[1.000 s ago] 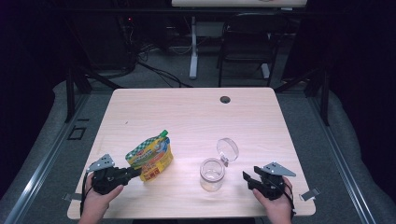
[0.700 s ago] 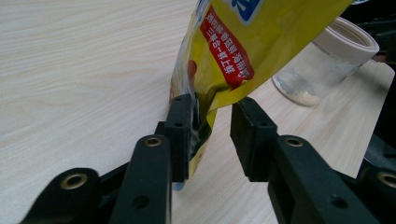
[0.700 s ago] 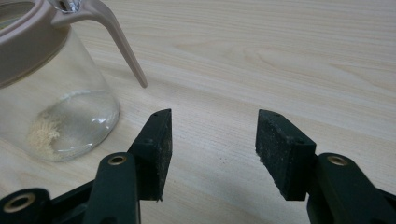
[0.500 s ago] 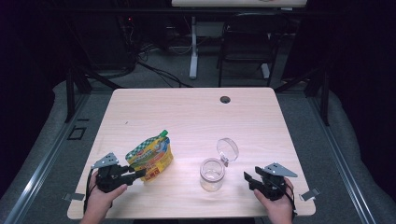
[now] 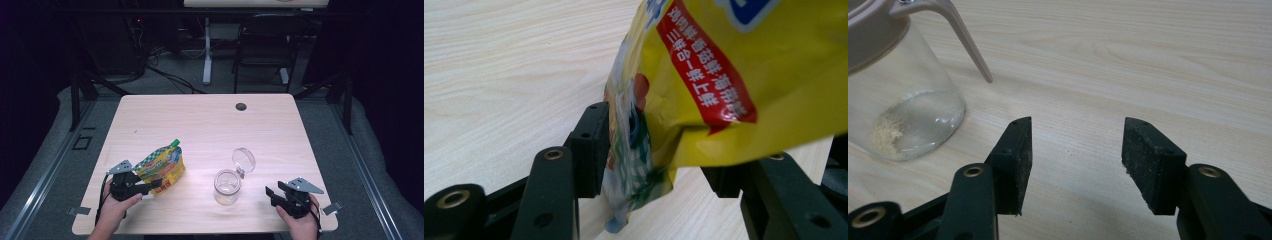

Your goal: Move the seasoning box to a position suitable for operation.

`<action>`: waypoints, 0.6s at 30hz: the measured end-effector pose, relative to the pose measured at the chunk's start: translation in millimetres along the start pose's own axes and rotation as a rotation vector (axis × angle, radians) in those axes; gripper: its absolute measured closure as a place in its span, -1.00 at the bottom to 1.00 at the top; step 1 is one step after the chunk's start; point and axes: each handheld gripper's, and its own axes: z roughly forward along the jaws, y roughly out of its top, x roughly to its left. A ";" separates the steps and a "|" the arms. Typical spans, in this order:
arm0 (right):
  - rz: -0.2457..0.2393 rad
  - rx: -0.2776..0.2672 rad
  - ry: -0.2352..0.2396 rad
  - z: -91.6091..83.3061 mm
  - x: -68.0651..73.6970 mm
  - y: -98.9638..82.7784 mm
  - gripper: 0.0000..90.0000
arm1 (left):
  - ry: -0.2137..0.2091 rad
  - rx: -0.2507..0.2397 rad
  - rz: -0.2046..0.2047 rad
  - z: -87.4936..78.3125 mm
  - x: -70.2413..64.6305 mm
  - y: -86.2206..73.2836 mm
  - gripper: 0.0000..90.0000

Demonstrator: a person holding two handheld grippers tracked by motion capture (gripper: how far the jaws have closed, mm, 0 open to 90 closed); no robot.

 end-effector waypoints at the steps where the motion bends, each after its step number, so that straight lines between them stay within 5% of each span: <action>1: 0.000 0.000 0.000 0.0 0.0 0.0 0.02 | 0.000 0.000 0.000 0.0 0.0 0.0 0.11; 18: 0.008 0.001 -0.006 -2.7 -0.8 -2.2 0.02 | 0.014 0.012 -0.010 15.1 5.5 1.0 0.07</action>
